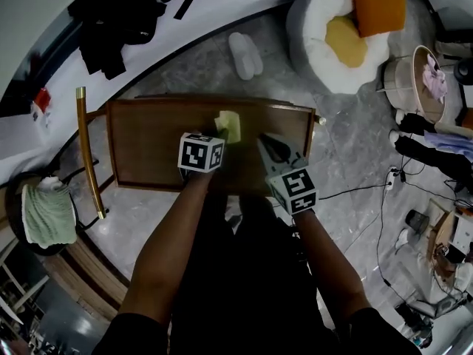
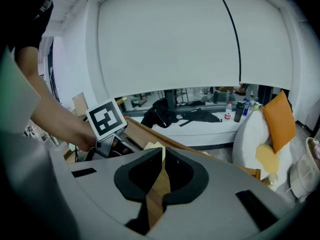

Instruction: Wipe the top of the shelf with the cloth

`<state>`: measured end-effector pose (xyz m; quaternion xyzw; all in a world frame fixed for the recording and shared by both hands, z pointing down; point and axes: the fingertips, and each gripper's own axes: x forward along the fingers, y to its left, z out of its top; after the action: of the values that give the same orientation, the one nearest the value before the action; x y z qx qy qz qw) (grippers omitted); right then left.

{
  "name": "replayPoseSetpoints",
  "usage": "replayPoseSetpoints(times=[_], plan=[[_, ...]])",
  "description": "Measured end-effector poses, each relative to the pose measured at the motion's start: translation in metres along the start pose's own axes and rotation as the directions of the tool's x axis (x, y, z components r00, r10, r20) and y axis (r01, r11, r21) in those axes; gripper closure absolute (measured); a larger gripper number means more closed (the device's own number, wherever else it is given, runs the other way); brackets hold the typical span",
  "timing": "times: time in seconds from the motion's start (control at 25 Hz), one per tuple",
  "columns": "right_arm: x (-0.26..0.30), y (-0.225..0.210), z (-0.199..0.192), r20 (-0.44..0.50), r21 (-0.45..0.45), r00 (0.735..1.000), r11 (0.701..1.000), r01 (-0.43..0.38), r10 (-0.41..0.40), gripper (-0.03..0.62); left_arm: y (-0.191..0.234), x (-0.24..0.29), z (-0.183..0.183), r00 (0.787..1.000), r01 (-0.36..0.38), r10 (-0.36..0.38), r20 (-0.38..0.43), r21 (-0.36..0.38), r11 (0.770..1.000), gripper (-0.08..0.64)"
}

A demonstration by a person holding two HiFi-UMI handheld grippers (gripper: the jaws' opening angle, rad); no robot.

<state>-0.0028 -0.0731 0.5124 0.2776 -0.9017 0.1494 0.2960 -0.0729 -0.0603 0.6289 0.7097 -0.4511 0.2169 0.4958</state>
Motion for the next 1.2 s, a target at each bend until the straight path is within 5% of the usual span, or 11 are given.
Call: replayPoseSetpoints(times=[0.72,0.96,1.2], plan=[[0.065,0.066,0.028,-0.028,-0.062,0.996,0.994,-0.087,0.085,0.563,0.161,-0.103,-0.022,0.977,-0.168,0.19,0.1,-0.193,0.967,0.531],[0.082,0.082,0.038,-0.034,-0.088,0.994,0.991,-0.105,0.102,0.563,0.214,-0.138,-0.034,0.955,-0.243,0.276,0.107,-0.254,0.936,0.531],[0.095,0.101,0.045,-0.026,-0.094,0.993,0.988,-0.121,0.119,0.563,0.252,-0.166,-0.046,0.918,-0.307,0.374,0.129,-0.365,0.879,0.531]])
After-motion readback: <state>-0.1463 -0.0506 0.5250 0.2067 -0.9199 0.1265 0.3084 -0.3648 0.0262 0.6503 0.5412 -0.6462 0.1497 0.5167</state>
